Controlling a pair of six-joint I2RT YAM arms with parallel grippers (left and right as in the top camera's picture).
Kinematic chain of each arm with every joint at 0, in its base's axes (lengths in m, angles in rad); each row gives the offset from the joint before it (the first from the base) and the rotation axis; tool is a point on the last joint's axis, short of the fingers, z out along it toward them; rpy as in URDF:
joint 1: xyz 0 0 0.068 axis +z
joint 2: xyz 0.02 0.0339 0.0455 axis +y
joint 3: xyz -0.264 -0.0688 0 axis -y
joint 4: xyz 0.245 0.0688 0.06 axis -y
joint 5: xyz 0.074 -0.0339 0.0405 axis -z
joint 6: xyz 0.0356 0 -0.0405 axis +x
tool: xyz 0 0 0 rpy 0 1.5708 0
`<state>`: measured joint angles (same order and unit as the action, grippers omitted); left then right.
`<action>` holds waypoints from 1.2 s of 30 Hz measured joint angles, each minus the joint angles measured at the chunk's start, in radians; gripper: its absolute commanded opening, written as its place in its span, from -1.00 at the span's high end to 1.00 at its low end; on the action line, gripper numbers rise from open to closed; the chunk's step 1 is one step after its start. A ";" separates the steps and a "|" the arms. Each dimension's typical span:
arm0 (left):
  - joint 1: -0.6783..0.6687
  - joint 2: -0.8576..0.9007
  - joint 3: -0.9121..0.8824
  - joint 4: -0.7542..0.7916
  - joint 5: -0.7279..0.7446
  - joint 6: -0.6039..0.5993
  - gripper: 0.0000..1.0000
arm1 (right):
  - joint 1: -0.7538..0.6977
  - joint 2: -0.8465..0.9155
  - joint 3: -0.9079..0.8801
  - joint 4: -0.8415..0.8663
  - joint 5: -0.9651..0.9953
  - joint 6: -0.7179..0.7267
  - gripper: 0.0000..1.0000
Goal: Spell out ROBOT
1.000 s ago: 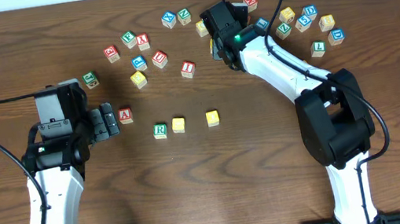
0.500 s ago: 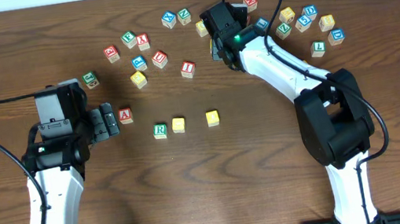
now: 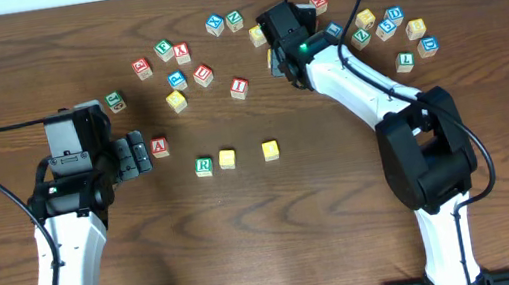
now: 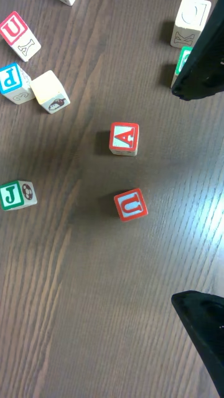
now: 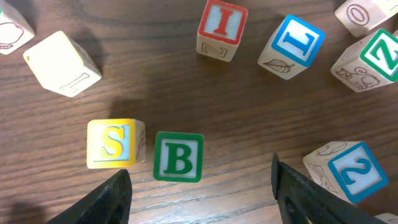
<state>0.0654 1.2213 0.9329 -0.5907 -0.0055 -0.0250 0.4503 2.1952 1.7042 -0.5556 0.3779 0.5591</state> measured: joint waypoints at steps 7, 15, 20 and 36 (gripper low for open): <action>0.000 0.000 0.000 0.000 0.000 0.000 -0.93 | -0.003 0.000 -0.018 0.014 0.000 0.000 -0.36; 0.000 0.000 0.000 0.000 0.000 0.000 -0.93 | -0.003 0.000 -0.057 0.045 0.000 0.000 -0.35; 0.000 0.000 0.000 0.000 0.000 0.000 -0.93 | -0.003 0.006 -0.060 0.045 0.000 0.000 -0.35; 0.000 0.000 0.000 0.000 0.000 0.000 -0.93 | -0.003 0.007 -0.064 0.134 -0.076 -0.042 -0.27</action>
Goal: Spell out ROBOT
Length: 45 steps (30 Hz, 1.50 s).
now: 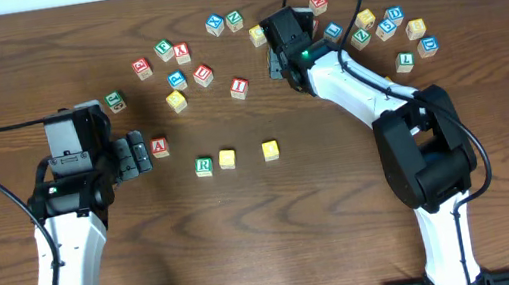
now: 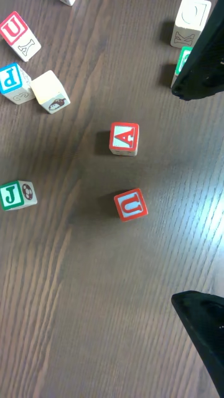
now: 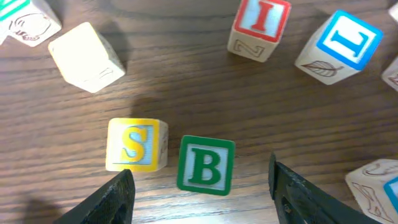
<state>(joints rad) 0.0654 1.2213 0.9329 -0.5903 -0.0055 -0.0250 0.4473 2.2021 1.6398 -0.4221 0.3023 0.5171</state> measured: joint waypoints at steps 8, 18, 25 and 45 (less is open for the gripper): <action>0.000 0.000 0.000 0.001 0.000 0.000 -0.93 | -0.004 0.000 0.000 0.008 -0.021 -0.013 -0.24; 0.000 0.000 0.000 0.006 0.000 0.000 -0.93 | -0.035 0.000 0.000 0.008 -0.022 -0.014 -0.22; 0.000 0.000 0.000 0.008 0.000 0.000 -0.93 | -0.034 0.022 0.000 0.008 -0.027 -0.014 -0.22; 0.000 0.000 0.000 0.008 0.000 0.000 -0.93 | -0.027 0.044 -0.001 0.015 -0.045 -0.017 -0.12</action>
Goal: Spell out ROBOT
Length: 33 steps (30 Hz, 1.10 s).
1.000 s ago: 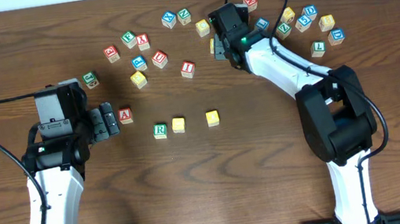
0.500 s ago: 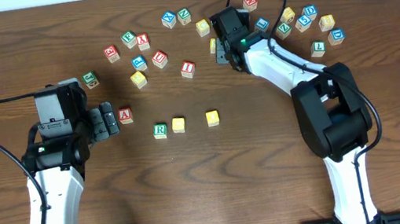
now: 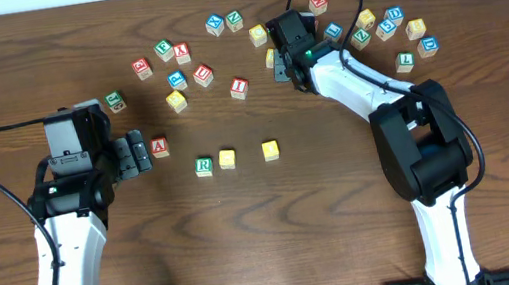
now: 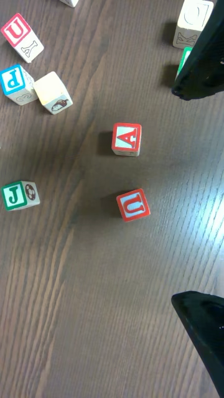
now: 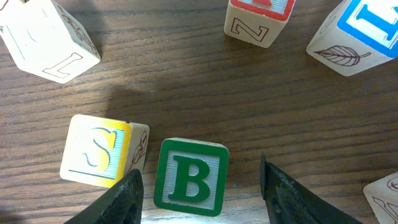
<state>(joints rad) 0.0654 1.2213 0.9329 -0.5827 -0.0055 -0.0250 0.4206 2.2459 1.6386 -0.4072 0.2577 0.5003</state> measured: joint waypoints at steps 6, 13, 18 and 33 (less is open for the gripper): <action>0.000 0.000 0.000 0.000 0.000 0.000 -0.93 | 0.000 0.000 0.000 0.000 0.012 0.000 -0.12; 0.000 0.000 0.000 0.000 0.000 0.000 -0.93 | 0.000 0.000 0.000 -0.005 0.026 0.000 -0.07; 0.000 0.000 0.000 0.000 0.000 0.000 -0.93 | 0.000 0.000 0.000 -0.056 0.023 0.000 -0.08; 0.000 0.000 0.000 0.001 0.000 0.000 -0.93 | -0.025 0.004 0.122 -0.158 -0.004 -0.011 -0.07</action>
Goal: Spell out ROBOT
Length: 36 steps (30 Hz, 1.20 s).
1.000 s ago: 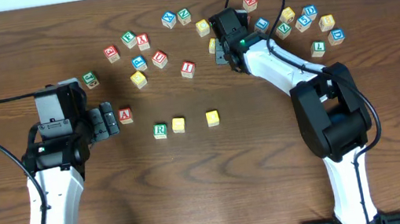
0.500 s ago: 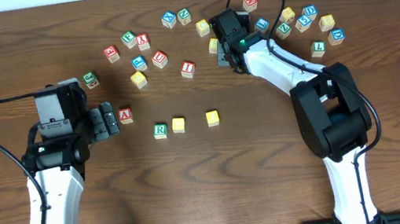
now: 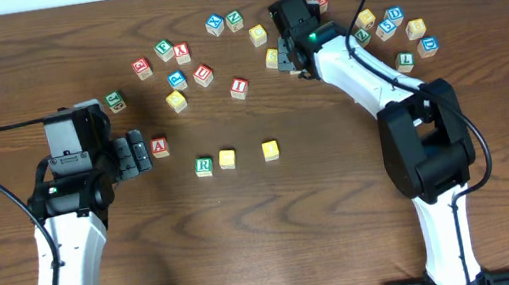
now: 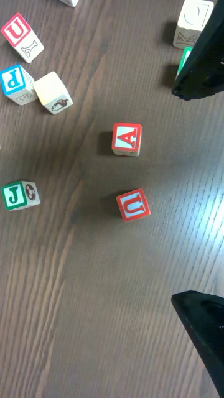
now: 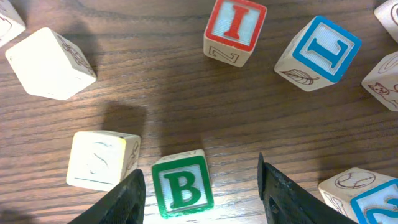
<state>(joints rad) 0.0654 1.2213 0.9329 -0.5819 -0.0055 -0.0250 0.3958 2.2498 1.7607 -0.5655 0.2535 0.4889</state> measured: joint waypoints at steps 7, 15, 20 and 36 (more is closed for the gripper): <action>0.000 0.000 0.000 0.000 0.000 0.000 -0.93 | 0.001 0.001 0.000 0.049 -0.003 -0.027 0.06; 0.000 0.000 0.000 0.000 0.000 0.000 -0.93 | 0.001 0.001 0.000 0.077 -0.003 -0.047 0.11; 0.000 0.000 0.000 -0.001 0.000 0.000 -0.93 | 0.001 0.001 0.000 0.073 0.014 -0.050 0.29; 0.000 0.000 0.000 -0.005 0.000 0.000 -0.93 | 0.001 0.001 0.000 -0.004 0.069 -0.053 0.39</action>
<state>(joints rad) 0.0654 1.2213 0.9329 -0.5869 -0.0055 -0.0250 0.3965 2.2505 1.7607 -0.5694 0.3229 0.4358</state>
